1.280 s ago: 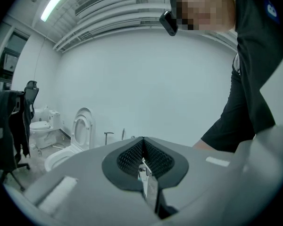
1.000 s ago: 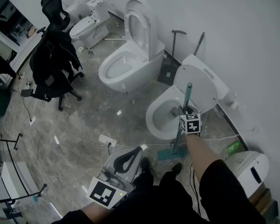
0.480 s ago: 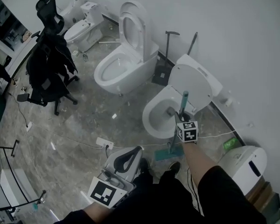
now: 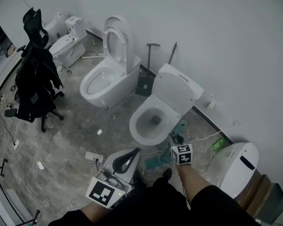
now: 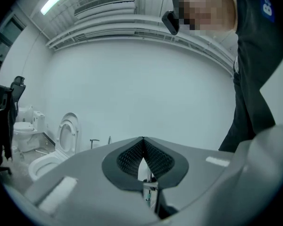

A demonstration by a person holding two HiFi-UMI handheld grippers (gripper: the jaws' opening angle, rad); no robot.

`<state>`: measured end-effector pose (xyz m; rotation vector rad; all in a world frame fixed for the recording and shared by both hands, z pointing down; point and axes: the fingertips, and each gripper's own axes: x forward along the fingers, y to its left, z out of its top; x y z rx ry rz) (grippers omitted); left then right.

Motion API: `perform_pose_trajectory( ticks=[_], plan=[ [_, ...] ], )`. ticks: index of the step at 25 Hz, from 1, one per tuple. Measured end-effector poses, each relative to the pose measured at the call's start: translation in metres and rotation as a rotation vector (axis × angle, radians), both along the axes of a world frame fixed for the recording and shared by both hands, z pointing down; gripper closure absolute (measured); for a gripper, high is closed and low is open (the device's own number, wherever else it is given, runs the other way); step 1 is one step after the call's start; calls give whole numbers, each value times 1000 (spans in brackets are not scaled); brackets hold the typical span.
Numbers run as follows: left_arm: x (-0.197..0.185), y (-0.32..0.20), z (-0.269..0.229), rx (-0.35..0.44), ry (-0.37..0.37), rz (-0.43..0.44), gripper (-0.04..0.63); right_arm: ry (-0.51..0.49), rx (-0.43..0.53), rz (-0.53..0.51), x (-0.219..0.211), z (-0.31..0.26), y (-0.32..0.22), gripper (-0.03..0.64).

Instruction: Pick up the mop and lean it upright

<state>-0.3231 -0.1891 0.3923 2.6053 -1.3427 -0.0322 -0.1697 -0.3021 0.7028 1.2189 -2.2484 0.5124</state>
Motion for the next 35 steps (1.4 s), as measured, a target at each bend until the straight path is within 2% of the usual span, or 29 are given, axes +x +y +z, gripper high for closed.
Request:
perform_pose_trajectory(
  ticks=[12, 21, 35],
  plan=[
    [8, 14, -9, 43, 33, 134, 581, -10, 49, 134, 44, -30, 61, 531],
    [19, 21, -13, 67, 65, 233, 581, -44, 153, 233, 66, -83, 85, 531],
    [80, 37, 3, 29, 109, 412, 581, -83, 254, 332, 105, -159, 131, 532]
  ],
)
